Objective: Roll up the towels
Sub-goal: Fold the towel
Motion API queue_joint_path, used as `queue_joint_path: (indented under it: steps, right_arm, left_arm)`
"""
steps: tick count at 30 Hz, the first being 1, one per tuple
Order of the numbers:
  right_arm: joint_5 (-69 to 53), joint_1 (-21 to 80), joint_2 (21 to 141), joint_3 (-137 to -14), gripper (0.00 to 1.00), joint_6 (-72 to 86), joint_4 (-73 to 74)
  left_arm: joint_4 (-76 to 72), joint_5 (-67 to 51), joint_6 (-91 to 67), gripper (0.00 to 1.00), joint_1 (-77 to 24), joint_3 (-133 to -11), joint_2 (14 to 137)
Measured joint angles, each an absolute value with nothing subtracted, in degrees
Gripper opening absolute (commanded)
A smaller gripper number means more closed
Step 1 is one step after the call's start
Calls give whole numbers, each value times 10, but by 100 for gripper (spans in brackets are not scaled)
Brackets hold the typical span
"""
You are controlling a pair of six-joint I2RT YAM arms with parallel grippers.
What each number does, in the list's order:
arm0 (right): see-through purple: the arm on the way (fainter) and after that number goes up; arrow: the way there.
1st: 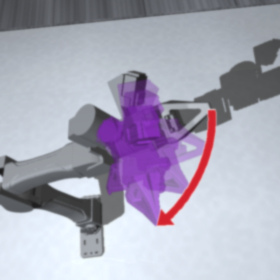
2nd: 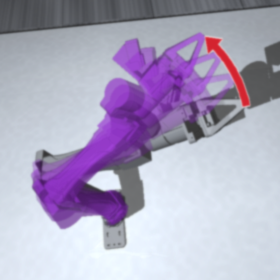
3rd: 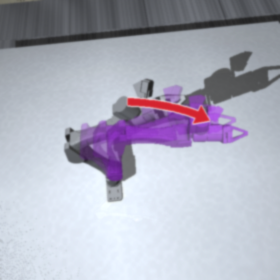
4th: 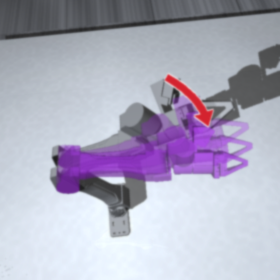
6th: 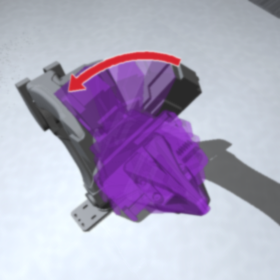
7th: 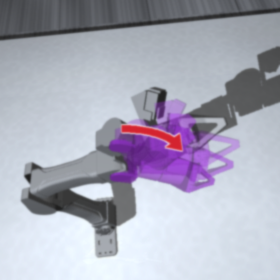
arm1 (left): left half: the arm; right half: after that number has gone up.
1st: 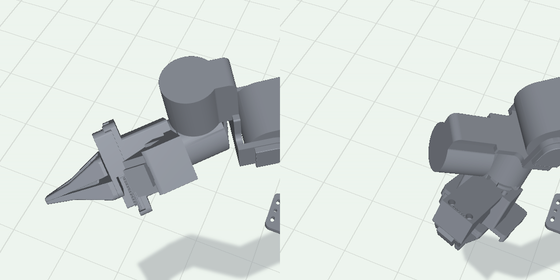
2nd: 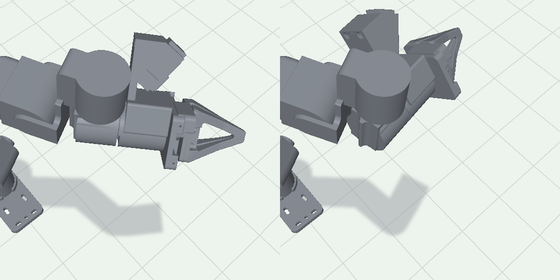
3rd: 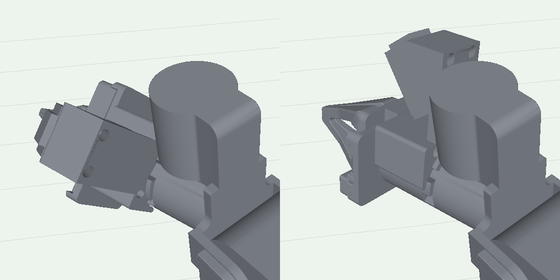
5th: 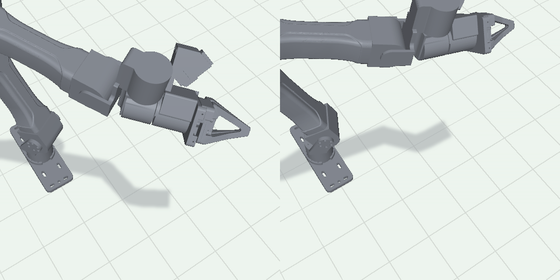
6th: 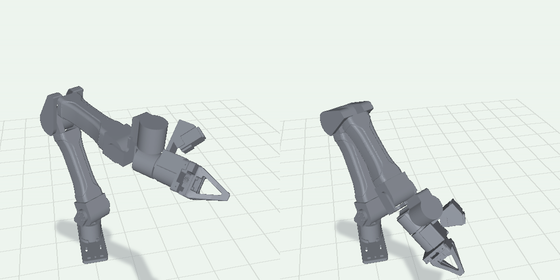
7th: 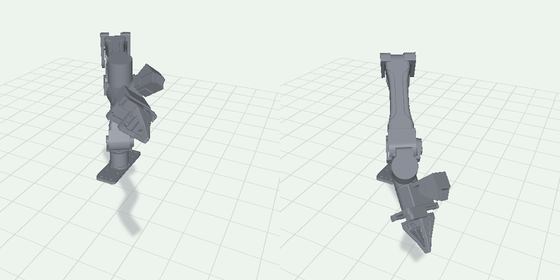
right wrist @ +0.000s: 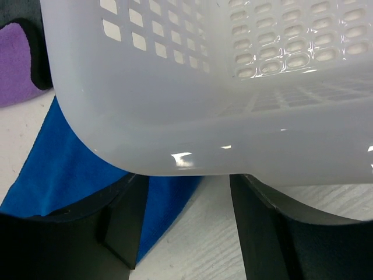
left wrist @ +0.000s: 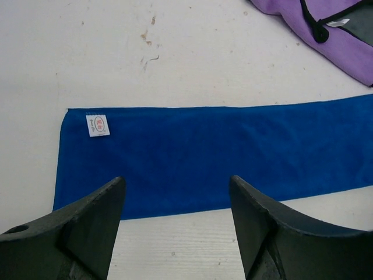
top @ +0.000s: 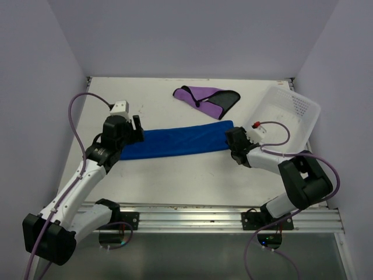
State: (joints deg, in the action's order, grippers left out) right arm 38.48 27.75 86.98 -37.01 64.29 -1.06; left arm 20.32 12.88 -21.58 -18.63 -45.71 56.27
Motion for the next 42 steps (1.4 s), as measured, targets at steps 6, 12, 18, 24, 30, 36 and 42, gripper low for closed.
queue_joint_path:
  steps: [6,12,18,24,30,36,42]
  right_arm:
    - [395,277,890,-371,54,644,-27]
    - [401,277,922,-386,36,645,-39]
    - [398,278,935,-395,15,645,-42]
    - [401,291,934,-409,4,645,-22]
    - [397,311,918,-422,0,645,31]
    - [405,315,863,-423,0,643,89]
    - [424,315,773,-421,0,618,138]
  left_arm:
    - [204,138,-214,76,-203,-457,555]
    - [204,146,-212,77,-216,-457,553]
    - [205,150,-211,77,-219,-457,553]
    - [205,150,-211,77,-219,-457,553]
    - [205,150,-204,77,-219,-457,553]
    - [206,150,-204,77,-219,-457,553]
    - [206,150,-204,77,-219,-457,553]
